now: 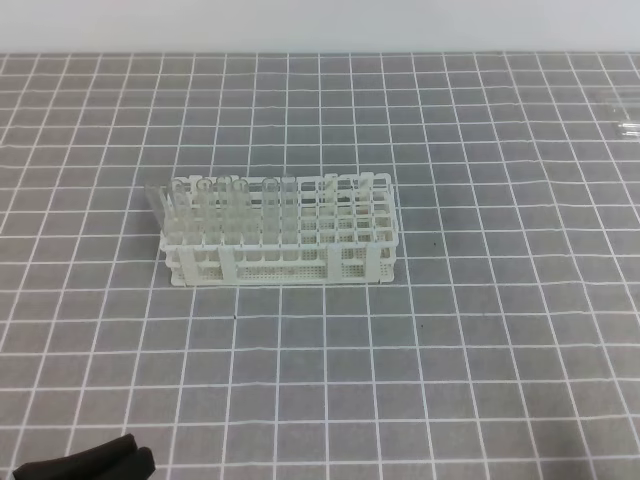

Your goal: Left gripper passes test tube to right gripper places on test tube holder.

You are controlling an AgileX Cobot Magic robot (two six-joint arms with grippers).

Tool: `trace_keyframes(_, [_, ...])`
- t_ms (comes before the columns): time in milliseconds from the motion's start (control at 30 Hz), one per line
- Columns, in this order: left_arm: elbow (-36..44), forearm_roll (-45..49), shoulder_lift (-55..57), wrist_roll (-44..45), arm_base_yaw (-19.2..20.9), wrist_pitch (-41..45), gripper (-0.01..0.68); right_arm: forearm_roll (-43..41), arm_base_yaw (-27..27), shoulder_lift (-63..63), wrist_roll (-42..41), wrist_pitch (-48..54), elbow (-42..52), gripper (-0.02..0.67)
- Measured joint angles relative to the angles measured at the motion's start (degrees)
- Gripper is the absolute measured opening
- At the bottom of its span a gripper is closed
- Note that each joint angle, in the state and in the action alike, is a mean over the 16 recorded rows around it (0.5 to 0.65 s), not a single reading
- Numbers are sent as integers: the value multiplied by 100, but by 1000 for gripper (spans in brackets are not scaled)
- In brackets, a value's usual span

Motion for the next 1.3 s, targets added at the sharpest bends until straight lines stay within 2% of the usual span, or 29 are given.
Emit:
trace_keyframes(367, [-4, -19, -2, 0, -1, 143, 11, 6, 0, 0, 3, 0, 0, -1])
trace_keyframes(600, [-9, -45, -4, -182, 33, 791, 11, 15, 0, 0, 6, -2, 0, -1])
trace_keyframes(733, [-17, -94, -5, -315, 230, 1258, 11, 19, 0, 0, 8, -4, 0, -1])
trace_keyframes(833, [-17, -100, -9, -423, 536, 1514, 11, 21, 0, 0, 9, -6, 0, -1])
trace_keyframes(967, [-9, -66, -65, -546, 1152, 1613, 11, 21, 0, 0, 9, -8, 0, -1])
trace_keyframes(1167, [-17, -110, -212, -572, 2195, 1325, 11, 21, 0, 0, 9, -9, 0, -1])
trace_keyframes(1300, [-17, -110, -311, -620, 2673, 1092, 11, 21, 0, 0, 9, -9, 0, -1])
